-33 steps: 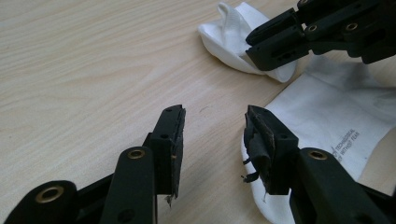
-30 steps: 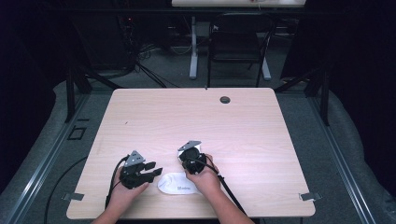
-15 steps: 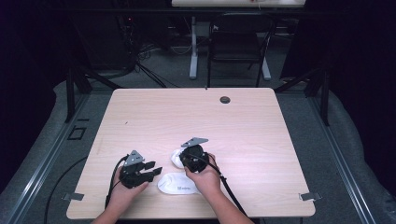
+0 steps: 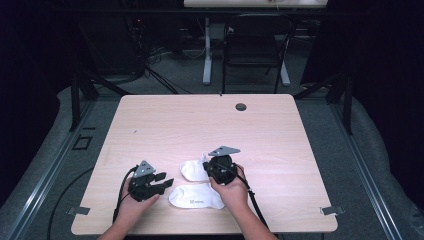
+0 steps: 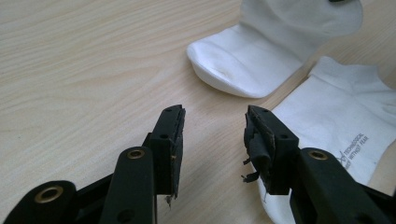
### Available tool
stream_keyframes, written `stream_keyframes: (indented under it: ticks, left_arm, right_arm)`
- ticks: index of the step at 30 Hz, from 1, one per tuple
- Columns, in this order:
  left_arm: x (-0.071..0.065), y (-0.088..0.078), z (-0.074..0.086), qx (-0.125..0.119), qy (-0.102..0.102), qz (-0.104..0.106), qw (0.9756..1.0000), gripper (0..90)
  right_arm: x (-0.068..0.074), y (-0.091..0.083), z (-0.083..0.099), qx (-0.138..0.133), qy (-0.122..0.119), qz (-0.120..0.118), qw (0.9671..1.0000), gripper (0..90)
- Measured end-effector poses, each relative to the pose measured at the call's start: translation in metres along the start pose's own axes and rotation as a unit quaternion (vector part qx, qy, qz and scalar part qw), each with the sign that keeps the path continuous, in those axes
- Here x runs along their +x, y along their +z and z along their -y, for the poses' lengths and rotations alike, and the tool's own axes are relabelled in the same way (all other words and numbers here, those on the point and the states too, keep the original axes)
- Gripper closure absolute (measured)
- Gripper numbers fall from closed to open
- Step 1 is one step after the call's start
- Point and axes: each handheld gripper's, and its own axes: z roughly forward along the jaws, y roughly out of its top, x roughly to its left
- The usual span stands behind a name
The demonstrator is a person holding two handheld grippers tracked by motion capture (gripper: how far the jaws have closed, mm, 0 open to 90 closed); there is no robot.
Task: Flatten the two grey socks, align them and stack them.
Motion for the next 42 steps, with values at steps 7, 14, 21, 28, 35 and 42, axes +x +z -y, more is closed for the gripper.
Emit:
stream_keyframes:
  ticks: [7,14,21,28,35,42]
  left_arm:
    - [-0.006,-0.001,-0.010,0.009,0.013,0.009,0.9998,59.7]
    - [-0.010,0.013,-0.033,0.000,0.022,0.006,0.9997,69.3]
    - [-0.015,0.035,-0.044,0.010,0.032,-0.001,0.9994,70.3]
    - [-0.015,0.054,-0.046,0.037,0.034,-0.002,0.9987,70.8]
    - [-0.009,0.058,-0.037,0.058,0.032,-0.005,0.9978,66.0]
    - [-0.007,0.063,-0.031,0.064,0.034,-0.007,0.9974,62.2]
  right_arm:
    - [-0.020,-0.004,0.010,0.004,0.023,0.002,0.9997,88.5]
    - [-0.035,-0.007,0.019,0.004,0.032,0.013,0.9994,88.1]
    - [-0.041,-0.007,0.026,0.009,0.038,0.015,0.9991,88.0]
    - [-0.047,-0.010,0.030,0.007,0.044,0.020,0.9988,87.8]
    - [-0.055,-0.011,0.036,0.008,0.053,0.030,0.9981,87.9]
    - [-0.062,-0.007,0.044,0.023,0.059,0.041,0.9971,88.3]
